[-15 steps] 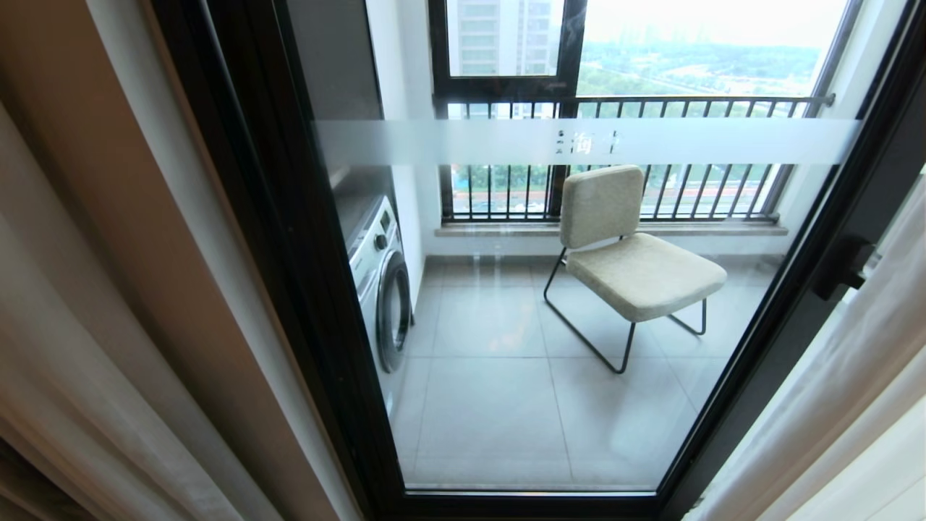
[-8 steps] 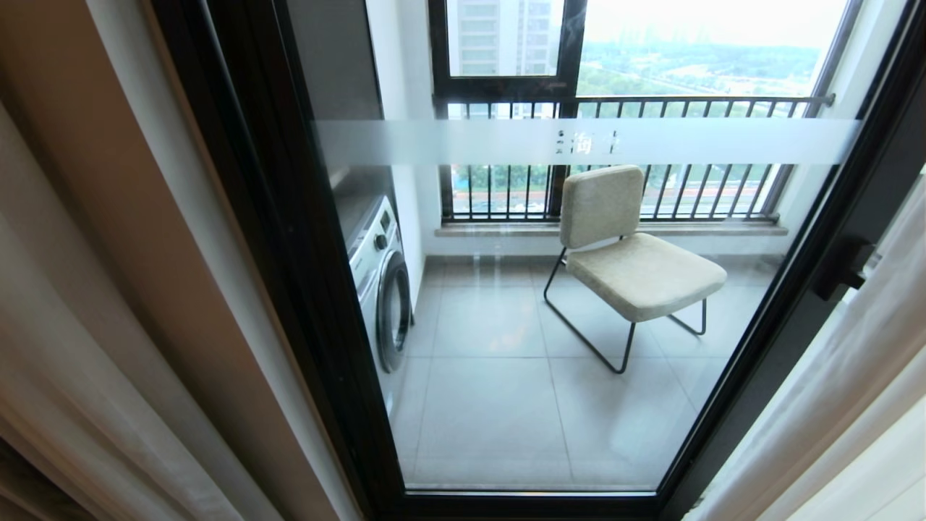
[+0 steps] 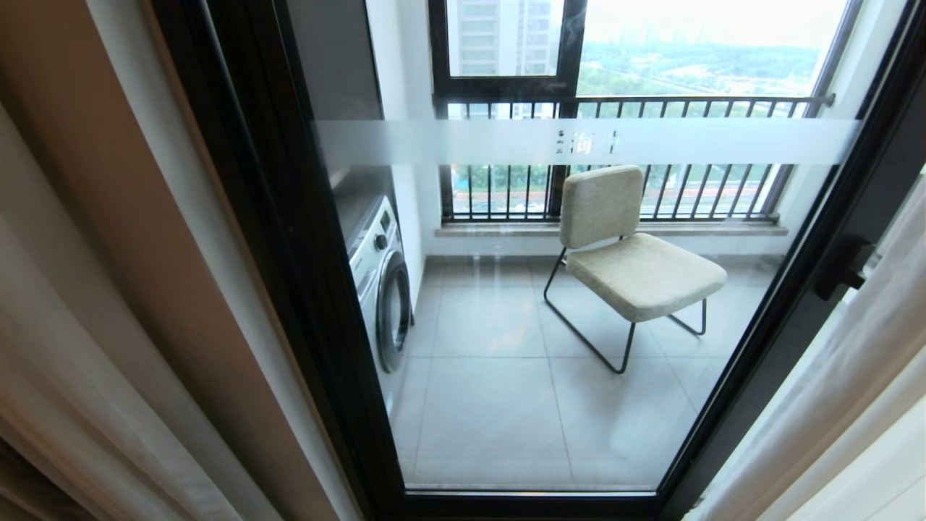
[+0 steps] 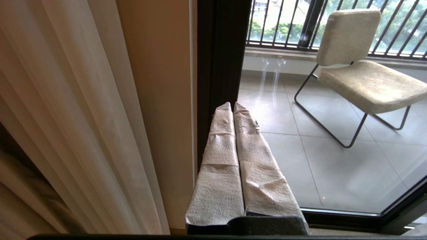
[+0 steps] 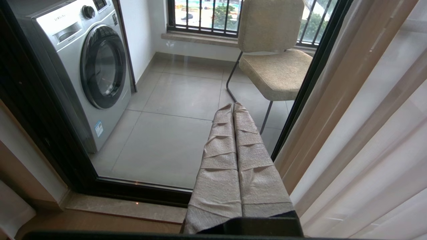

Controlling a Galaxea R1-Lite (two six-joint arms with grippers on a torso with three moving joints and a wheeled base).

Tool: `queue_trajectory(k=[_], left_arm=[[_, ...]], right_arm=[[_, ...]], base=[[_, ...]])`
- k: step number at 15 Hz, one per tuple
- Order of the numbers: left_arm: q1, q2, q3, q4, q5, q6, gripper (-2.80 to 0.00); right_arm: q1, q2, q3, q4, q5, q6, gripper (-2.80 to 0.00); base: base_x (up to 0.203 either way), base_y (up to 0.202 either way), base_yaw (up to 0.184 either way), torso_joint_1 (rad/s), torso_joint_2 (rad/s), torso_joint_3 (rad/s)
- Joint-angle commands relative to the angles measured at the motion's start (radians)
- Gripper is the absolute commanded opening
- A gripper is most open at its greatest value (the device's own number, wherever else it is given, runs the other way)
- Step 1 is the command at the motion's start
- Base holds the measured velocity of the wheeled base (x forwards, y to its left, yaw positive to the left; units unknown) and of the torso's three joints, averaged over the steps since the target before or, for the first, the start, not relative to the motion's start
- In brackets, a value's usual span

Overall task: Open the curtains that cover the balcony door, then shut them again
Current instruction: Pull the inner curtains open on both sides

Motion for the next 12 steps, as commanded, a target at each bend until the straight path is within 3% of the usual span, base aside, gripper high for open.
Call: queue_trajectory(k=[1,12], left_arm=[[0.001,0.001,0.000,0.000,0.000,-0.001,-2.80],[0.001,0.001,0.000,0.000,0.000,-0.001,-2.80]], right_arm=[[0.000,0.000,0.000,-0.001,0.001,-0.002,-2.80],[0.000,0.000,0.000,-0.001,0.001,-0.001,-2.80]], base=[[0.000,0.000,0.000,0.000,0.00,0.000],[0.000,0.000,0.000,0.000,0.00,0.000]])
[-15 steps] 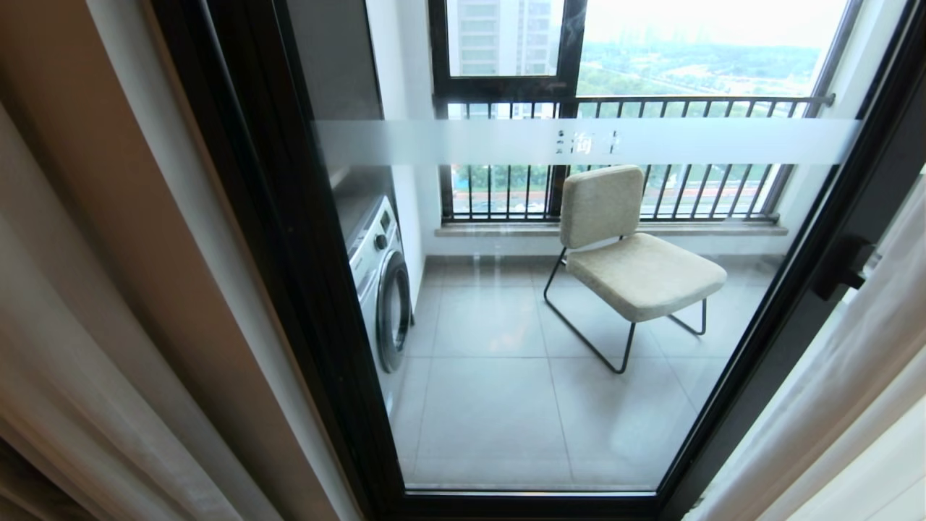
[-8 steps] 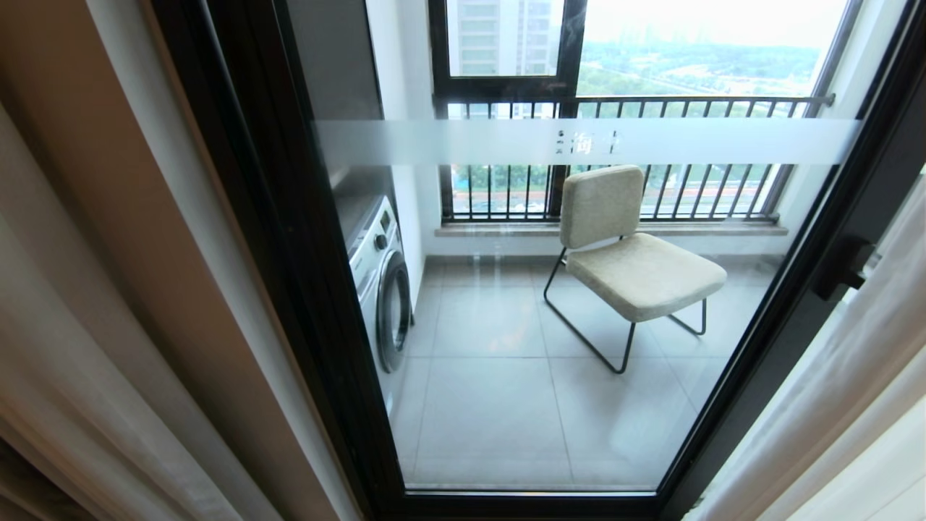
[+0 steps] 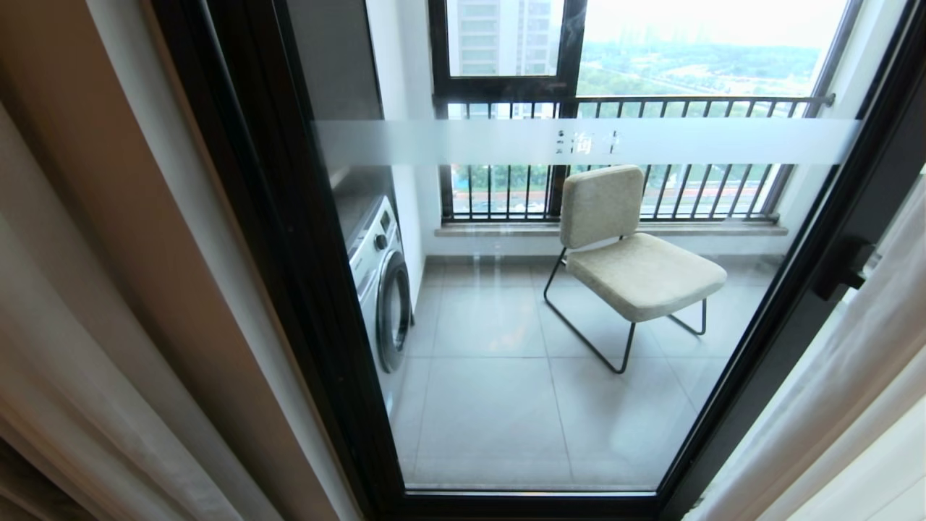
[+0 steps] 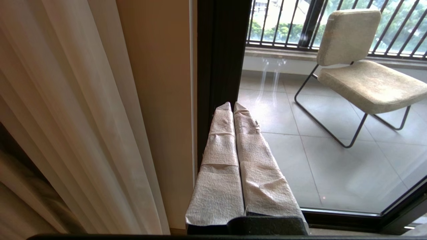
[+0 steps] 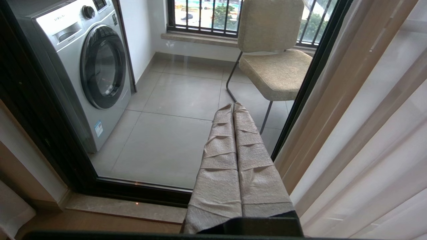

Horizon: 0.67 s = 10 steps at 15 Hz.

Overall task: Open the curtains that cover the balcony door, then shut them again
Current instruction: Pull the inner curtains open on both sides

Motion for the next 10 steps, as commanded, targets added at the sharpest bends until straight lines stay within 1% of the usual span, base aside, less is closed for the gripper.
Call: queue_trajectory(k=[1,10], left_arm=[[0.001,0.000,0.000,-0.001,0.000,-0.001,-2.80],[0.001,-0.001,0.000,-0.001,0.000,-0.001,-2.80]], right_arm=[[0.001,0.000,0.000,0.000,0.001,0.000,-2.80],[0.001,0.000,0.000,0.000,0.001,0.000,-2.80]], base=[[0.000,0.000,0.000,0.000,0.00,0.000],[0.001,-0.004,0.002,0.000,0.00,0.000]])
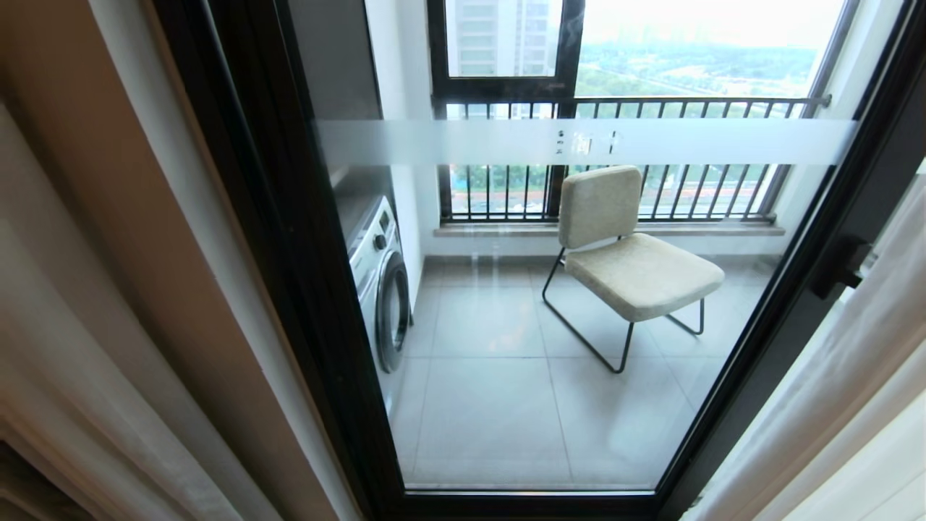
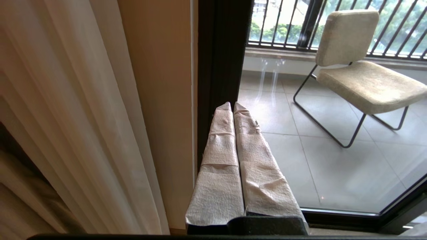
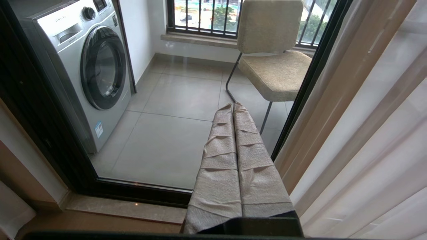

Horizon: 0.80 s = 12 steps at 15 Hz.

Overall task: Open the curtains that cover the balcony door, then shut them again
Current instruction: Pull the inner curtains open on both sides

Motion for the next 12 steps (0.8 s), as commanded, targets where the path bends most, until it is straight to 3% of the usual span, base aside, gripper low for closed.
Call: queue_trajectory(k=[1,12], left_arm=[[0.001,0.001,0.000,0.000,0.000,-0.001,-2.80],[0.000,0.001,0.000,0.000,0.000,-0.002,-2.80]], right_arm=[[0.001,0.000,0.000,0.001,0.001,0.000,-2.80],[0.001,0.000,0.000,0.001,0.001,-0.001,-2.80]], base=[[0.004,-0.098,0.011,-0.002,-0.01,-0.001],[0.000,-0.186,0.002,0.003,0.00,0.002]])
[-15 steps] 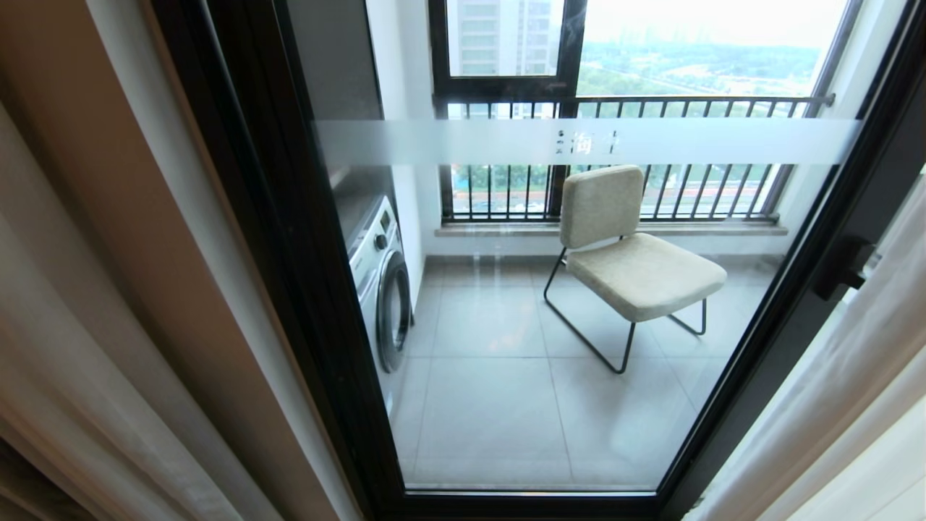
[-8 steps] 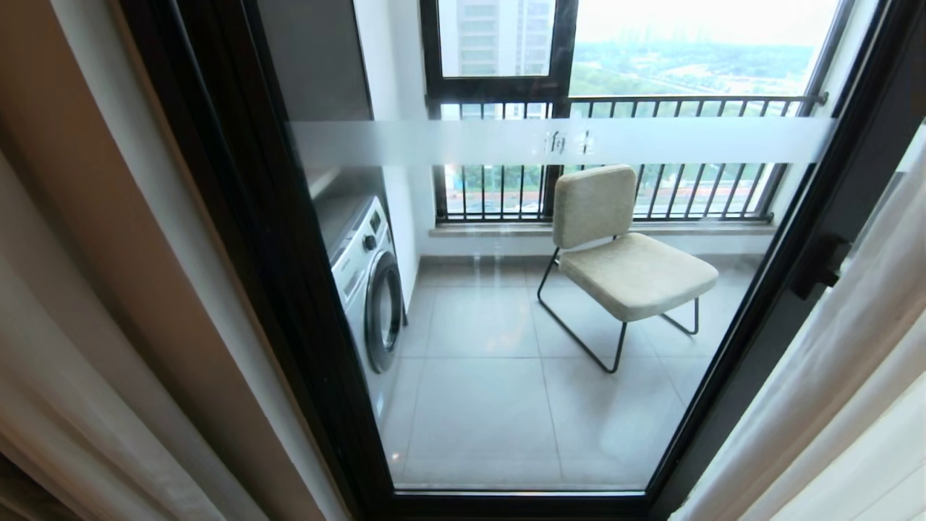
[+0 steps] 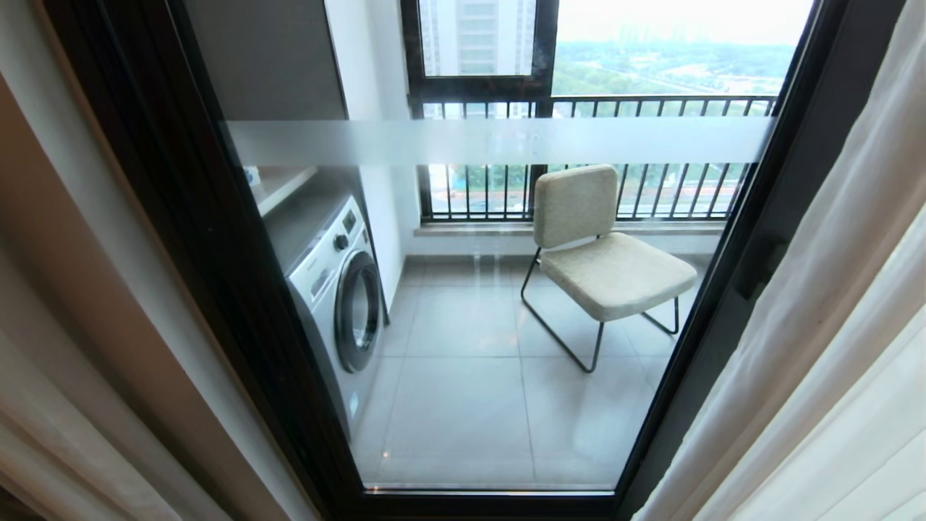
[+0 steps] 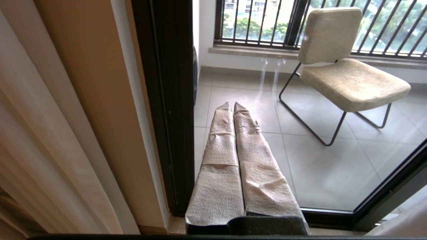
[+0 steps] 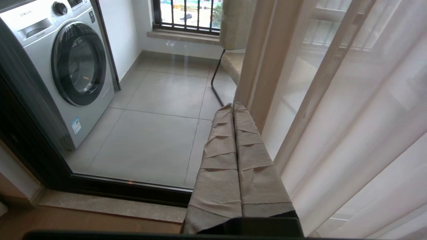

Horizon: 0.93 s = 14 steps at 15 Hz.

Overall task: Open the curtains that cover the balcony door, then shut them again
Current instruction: Pull the inner curtains open on both sides

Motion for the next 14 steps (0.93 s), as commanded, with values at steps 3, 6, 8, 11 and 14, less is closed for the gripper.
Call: queue_trajectory(k=[3,6,8,11,14], left_arm=[[0.002,0.000,0.000,0.000,0.000,0.000,-2.80],[0.000,0.000,0.000,0.000,0.000,0.000,-2.80],[0.002,0.000,0.000,0.000,0.000,0.000,-2.80],[0.001,0.000,0.000,0.000,0.000,0.000,-2.80],[0.001,0.001,0.000,0.000,0.000,0.000,-2.80]], right_arm=[[0.000,0.000,0.000,0.001,0.001,0.000,-2.80],[0.000,0.000,0.000,0.000,0.001,0.000,-2.80],[0.000,0.000,0.000,0.000,0.001,0.000,-2.80],[0.000,0.000,0.000,0.000,0.001,0.000,-2.80],[0.000,0.000,0.000,0.000,0.001,0.000,-2.80]], base=[[0.000,-0.191,0.003,0.007,0.00,0.000],[0.000,-0.193,0.003,0.003,0.00,0.002],[0.000,-0.192,0.002,0.002,0.00,0.004],[0.000,-0.193,0.004,0.002,0.00,0.003],[0.000,-0.088,0.003,0.001,0.00,0.002]])
